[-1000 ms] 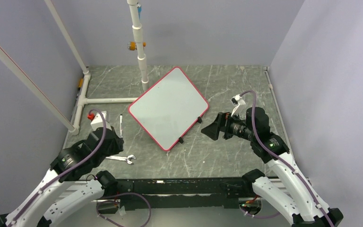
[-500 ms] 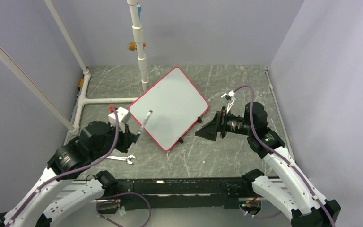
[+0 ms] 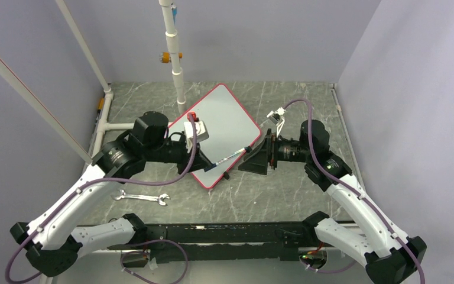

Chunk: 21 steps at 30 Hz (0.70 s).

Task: Write a sentence on the whiteboard
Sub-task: Open the whiteboard marker at the center of the board.

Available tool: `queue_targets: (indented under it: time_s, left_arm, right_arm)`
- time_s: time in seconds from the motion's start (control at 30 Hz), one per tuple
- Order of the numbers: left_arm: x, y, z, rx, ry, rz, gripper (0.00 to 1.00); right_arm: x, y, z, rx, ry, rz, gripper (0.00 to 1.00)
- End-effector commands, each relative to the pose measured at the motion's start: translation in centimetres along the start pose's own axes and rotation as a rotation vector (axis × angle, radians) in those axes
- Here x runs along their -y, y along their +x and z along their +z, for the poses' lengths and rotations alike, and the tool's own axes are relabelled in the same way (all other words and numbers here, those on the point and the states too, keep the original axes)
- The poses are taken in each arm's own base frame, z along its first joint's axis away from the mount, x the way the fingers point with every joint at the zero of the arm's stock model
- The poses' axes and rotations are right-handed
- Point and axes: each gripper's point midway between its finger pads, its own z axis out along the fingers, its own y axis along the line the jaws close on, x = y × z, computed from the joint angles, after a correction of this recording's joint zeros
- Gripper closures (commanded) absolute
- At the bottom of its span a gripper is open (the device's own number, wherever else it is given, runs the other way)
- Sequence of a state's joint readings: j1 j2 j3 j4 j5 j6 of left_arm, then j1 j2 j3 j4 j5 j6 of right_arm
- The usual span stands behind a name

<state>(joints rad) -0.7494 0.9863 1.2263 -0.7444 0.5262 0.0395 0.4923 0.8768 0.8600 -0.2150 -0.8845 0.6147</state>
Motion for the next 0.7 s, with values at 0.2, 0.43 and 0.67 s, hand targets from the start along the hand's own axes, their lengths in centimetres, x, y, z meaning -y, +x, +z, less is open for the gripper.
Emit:
queue_targets:
  time_s: [0.2,0.43,0.67]
  left_arm:
    - [3.6,-2.1,1.3,0.018,0.328,0.197,1.00]
    - [3.2,-0.7,2.9,-0.027,0.369,0.160,1.00]
    - [2.6,-0.2,3.4,-0.023,0.351,0.144,1.00]
  right_arm:
    - [-1.3,-0.8,0.4,-0.025,-0.078,-0.093,0.04]
    - [-1.4,-0.3,0.5,-0.068,-0.091,-0.133,0.09]
    - [-1.0,0.8,1.8,-0.155,-0.046,-0.163,0.20]
